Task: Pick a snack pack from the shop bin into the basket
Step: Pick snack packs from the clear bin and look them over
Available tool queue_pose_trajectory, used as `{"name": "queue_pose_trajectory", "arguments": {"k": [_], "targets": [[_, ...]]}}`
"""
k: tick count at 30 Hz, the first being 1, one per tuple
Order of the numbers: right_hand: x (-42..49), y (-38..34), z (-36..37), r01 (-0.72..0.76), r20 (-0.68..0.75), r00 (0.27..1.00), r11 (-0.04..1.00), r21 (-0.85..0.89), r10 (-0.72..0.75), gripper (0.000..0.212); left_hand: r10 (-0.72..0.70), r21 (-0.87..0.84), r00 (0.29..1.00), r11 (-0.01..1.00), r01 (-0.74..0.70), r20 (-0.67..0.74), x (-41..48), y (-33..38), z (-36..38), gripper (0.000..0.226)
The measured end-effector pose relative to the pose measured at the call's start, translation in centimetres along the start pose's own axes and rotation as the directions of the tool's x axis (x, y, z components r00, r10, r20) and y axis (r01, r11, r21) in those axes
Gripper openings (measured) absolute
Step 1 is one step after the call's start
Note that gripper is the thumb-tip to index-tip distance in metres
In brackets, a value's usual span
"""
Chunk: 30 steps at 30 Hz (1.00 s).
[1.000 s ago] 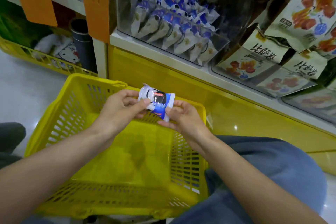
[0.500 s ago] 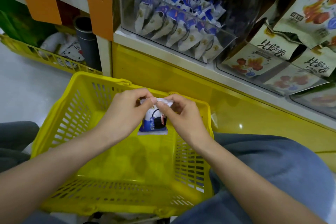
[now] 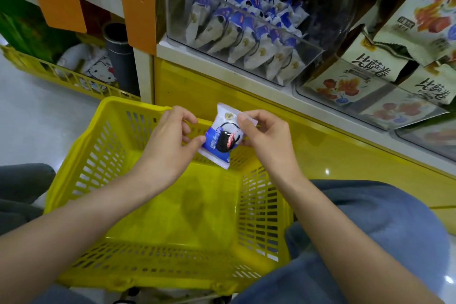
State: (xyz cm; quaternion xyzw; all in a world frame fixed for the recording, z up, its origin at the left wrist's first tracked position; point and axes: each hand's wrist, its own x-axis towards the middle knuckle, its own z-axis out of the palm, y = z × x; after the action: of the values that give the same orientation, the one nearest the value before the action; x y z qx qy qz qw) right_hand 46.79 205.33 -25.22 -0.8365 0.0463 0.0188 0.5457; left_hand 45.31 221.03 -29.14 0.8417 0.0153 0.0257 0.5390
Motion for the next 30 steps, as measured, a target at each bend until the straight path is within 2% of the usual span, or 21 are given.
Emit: {"name": "queue_pose_trajectory", "arguments": {"k": [3, 5, 6, 8, 10, 13, 15, 17, 19, 21, 23, 25, 27, 30], "targets": [[0.1, -0.1, 0.1, -0.176, 0.041, 0.984, 0.967, 0.185, 0.171, 0.017, 0.045, 0.04, 0.997, 0.998, -0.047, 0.066, -0.3, 0.1, -0.1, 0.027], [-0.2, 0.0, 0.6, -0.217, 0.09, 0.975, 0.95, 0.224, 0.201, 0.015, 0.022, -0.061, 0.985, 0.998, -0.012, 0.169, -0.6, 0.5, 0.3, 0.03], [-0.3, 0.0, 0.8, -0.228, 0.132, 0.971, 0.944, 0.24, 0.201, 0.016, -0.024, -0.171, 0.974, 0.983, 0.064, 0.227, -0.7, 0.9, 0.5, 0.028], [-0.5, -0.1, 0.9, -0.241, 0.255, 0.952, 0.929, 0.282, 0.17, 0.025, -0.119, -0.399, 0.936, 0.882, 0.253, 0.331, -0.8, 1.5, 0.6, 0.023], [-0.7, -0.3, 0.8, -0.217, 0.378, 0.922, 0.919, 0.329, 0.082, 0.03, -0.151, -0.489, 0.908, 0.802, 0.344, 0.391, -0.8, 1.7, 0.5, 0.02], [-0.9, -0.5, 0.6, -0.099, 0.421, 0.906, 0.957, 0.273, -0.026, 0.032, -0.182, -0.553, 0.887, 0.723, 0.414, 0.425, -0.7, 1.6, 0.2, 0.033], [-1.1, -0.6, 0.7, -0.081, 0.404, 0.915, 0.98, 0.181, 0.001, 0.036, -0.236, -0.599, 0.878, 0.655, 0.46, 0.416, -0.8, 1.4, 0.4, 0.034], [-1.2, -0.7, 0.9, -0.127, 0.385, 0.92, 0.986, 0.104, 0.078, 0.039, -0.273, -0.629, 0.88, 0.619, 0.471, 0.39, -1.0, 1.6, 0.7, 0.027], [-1.4, -0.6, 1.0, -0.171, 0.368, 0.919, 0.984, 0.043, 0.143, 0.042, -0.264, -0.634, 0.904, 0.646, 0.425, 0.337, -1.0, 1.8, 0.8, 0.022], [-1.6, -0.5, 1.0, -0.257, 0.394, 0.89, 0.966, 0.018, 0.229, 0.044, -0.225, -0.586, 0.936, 0.732, 0.346, 0.272, -0.9, 1.8, 0.4, 0.026], [-1.8, -0.2, 1.0, -0.379, 0.508, 0.811, 0.922, 0.074, 0.292, 0.038, -0.175, -0.516, 0.957, 0.812, 0.273, 0.232, -0.7, 1.8, -0.1, 0.033], [-1.8, -0.3, 0.8, -0.475, 0.592, 0.752, 0.86, 0.184, 0.289, 0.026, -0.148, -0.494, 0.958, 0.831, 0.255, 0.247, -0.6, 1.8, -0.3, 0.038], [-1.7, -0.3, 0.3, -0.487, 0.601, 0.753, 0.84, 0.237, 0.267, 0.015, -0.142, -0.528, 0.947, 0.801, 0.282, 0.289, -0.6, 1.8, -0.5, 0.047], [-1.5, 0.0, 0.2, -0.43, 0.554, 0.793, 0.877, 0.214, 0.253, 0.02, -0.094, -0.56, 0.935, 0.779, 0.284, 0.343, -0.6, 1.9, -0.8, 0.058]]}}
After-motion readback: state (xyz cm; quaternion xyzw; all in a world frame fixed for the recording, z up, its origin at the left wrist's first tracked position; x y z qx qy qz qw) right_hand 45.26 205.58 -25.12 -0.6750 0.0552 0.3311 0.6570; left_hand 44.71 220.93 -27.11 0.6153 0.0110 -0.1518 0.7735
